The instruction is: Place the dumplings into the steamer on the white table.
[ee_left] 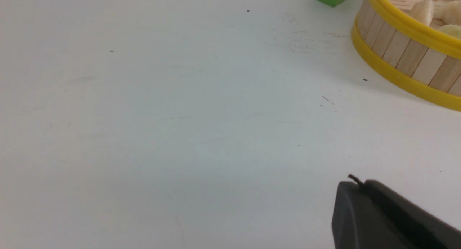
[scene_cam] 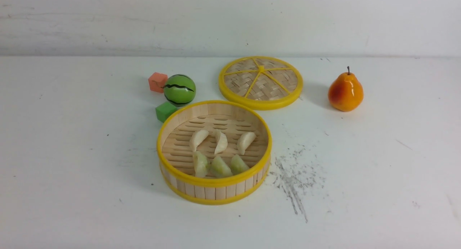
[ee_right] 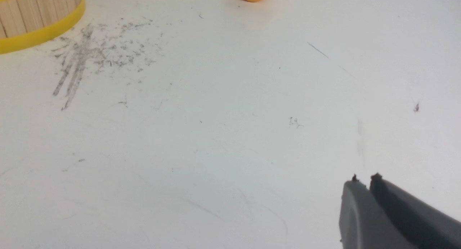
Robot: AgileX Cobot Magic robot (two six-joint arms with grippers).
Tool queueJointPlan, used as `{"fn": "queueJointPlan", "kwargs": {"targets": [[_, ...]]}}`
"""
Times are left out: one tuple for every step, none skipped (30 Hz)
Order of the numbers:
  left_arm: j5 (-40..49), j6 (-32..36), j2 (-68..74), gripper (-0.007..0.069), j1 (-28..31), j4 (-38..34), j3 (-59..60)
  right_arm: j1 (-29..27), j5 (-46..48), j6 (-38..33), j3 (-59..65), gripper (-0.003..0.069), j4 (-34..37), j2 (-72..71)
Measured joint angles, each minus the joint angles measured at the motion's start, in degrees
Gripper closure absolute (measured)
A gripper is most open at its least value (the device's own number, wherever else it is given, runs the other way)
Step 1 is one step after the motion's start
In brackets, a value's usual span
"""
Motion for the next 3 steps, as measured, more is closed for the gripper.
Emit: {"fn": "queueJointPlan", "kwargs": {"targets": [[0.0,0.0,0.0,0.0626,0.0,0.0,0.0,0.0,0.0,0.0,0.0,0.0610,0.0,0.0],[0.0,0.0,0.0,0.0625,0.0,0.0,0.0,0.0,0.0,0.0,0.0,0.0610,0.0,0.0],[0.0,0.0,0.0,0.0624,0.0,0.0,0.0,0.0,0.0,0.0,0.0,0.0608,0.0,0.0]]}}
